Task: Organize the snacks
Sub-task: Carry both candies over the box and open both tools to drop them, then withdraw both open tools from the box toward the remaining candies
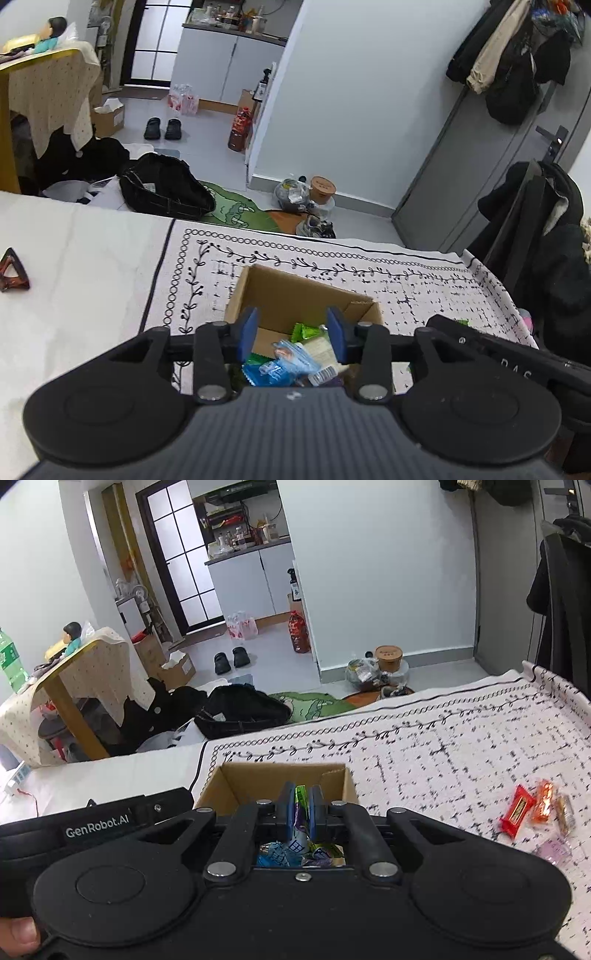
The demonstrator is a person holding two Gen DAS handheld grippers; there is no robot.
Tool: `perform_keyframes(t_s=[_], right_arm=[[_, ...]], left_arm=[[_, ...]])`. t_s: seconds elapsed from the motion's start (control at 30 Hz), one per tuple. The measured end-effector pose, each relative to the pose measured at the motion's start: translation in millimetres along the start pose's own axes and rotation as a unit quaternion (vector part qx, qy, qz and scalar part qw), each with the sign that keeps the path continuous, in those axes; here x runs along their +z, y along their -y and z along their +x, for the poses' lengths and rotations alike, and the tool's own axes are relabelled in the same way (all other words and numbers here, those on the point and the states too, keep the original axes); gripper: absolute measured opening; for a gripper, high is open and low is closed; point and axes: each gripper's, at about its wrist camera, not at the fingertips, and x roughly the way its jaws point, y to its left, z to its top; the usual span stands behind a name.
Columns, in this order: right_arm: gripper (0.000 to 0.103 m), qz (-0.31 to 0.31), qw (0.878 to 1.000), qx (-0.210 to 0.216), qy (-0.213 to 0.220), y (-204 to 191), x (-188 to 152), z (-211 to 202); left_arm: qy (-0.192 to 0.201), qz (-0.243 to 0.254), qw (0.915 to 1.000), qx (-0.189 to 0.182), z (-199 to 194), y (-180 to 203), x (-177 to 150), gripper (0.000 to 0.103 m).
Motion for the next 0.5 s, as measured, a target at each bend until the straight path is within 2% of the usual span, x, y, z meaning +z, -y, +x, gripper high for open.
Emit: perform_keyframes(t_s=[0.07, 0.13, 0.17, 0.23, 0.37, 0.5], right_arm=[[0.009, 0.002, 1.0, 0.009, -0.01, -2.7, -2.9, 2.5], [0.016, -0.005, 1.0, 0.021, -0.014, -9.4, -3.8, 1.1], [0.031, -0.011, 1.0, 0.026, -0.01, -12.0, -4.3, -2.0], [0.051, -0.019, 1.0, 0.025, 0.004, -14.0, -4.7, -9.7], [0.051, -0.003, 1.0, 0.021, 0.003, -0.1, -5.9, -15.7], [0.052, 0.007, 1.0, -0.001, 0.001, 21.7, -11.1, -24.1]], left_arm=[[0.003, -0.003, 1.0, 0.004, -1.5, -3.2, -2.8, 0.046], [0.0, -0.008, 0.9999, 0.009, -1.4, -6.7, -5.3, 0.049], [-0.003, -0.011, 0.9999, 0.011, -0.8, -8.2, -6.3, 0.05], [-0.009, -0.013, 0.9998, 0.016, -1.3, -11.0, -8.7, 0.054], [-0.003, -0.008, 0.9996, 0.025, -7.2, -9.1, -13.1, 0.063], [0.0, 0.002, 0.9997, 0.025, -10.1, -1.4, -16.8, 0.073]])
